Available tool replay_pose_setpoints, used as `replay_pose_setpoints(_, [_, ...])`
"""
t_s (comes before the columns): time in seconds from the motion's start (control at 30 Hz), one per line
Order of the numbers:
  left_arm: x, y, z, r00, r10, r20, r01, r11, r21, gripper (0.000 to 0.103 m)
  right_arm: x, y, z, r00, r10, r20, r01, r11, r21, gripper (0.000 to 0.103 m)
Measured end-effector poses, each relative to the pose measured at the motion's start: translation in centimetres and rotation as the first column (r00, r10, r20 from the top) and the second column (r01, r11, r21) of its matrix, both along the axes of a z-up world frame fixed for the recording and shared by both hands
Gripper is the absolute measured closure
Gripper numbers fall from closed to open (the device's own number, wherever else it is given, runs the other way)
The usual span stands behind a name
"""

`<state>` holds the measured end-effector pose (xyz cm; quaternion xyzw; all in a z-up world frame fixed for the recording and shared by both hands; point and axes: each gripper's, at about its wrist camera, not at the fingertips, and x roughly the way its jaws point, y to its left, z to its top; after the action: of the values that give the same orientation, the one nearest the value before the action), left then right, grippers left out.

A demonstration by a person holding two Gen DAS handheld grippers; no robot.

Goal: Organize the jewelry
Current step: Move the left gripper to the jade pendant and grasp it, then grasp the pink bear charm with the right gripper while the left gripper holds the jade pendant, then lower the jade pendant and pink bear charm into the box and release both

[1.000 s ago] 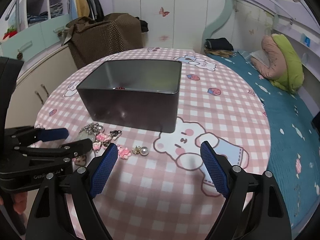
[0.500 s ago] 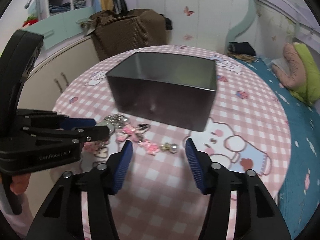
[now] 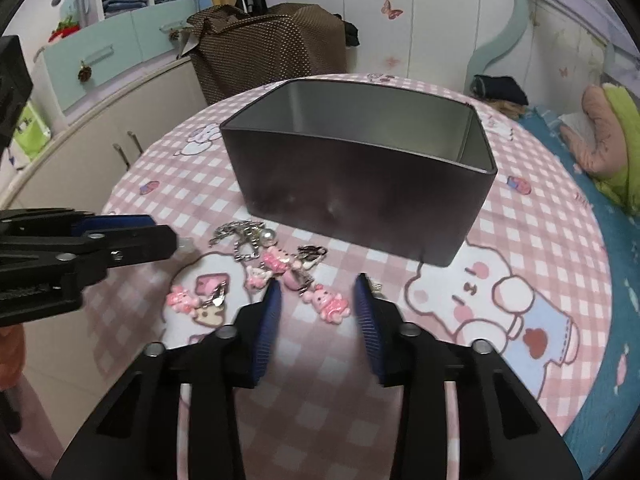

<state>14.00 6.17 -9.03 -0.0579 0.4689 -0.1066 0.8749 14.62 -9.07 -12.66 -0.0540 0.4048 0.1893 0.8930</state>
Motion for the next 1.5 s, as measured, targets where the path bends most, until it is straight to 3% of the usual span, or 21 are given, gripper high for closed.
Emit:
replay_pose_setpoints(0.1, [0.0,0.3,0.0,1.000,0.007,-0.002,-0.007,1.000,-0.009,0.075,0.0,-0.1,0.0,1.000,0.001,-0.011,-0.001,1.000,0.011,0.080])
replay_pose_setpoints(0.4, [-0.3,1.2,0.3,1.000,0.031,0.000,-0.031,0.999,-0.029,0.075,-0.7,-0.6,0.2,0.999,-0.015,-0.034,0.016,0.999,0.033,0.081])
replay_pose_setpoints(0.9, [-0.1,0.2,1.8,0.999,0.012,0.033,-0.010,0.999,-0.051,0.075,-1.2,-2.8,3.2,0.997,-0.071,0.030,0.069,0.996,0.055,0.081])
replay_pose_setpoints(1.5, [2.0,-3.1,7.5,0.985,-0.042,0.166,0.050,0.998,-0.041,0.075,0.2,-4.4,10.2,0.972,-0.103,0.210,0.087,0.993,0.083,0.081])
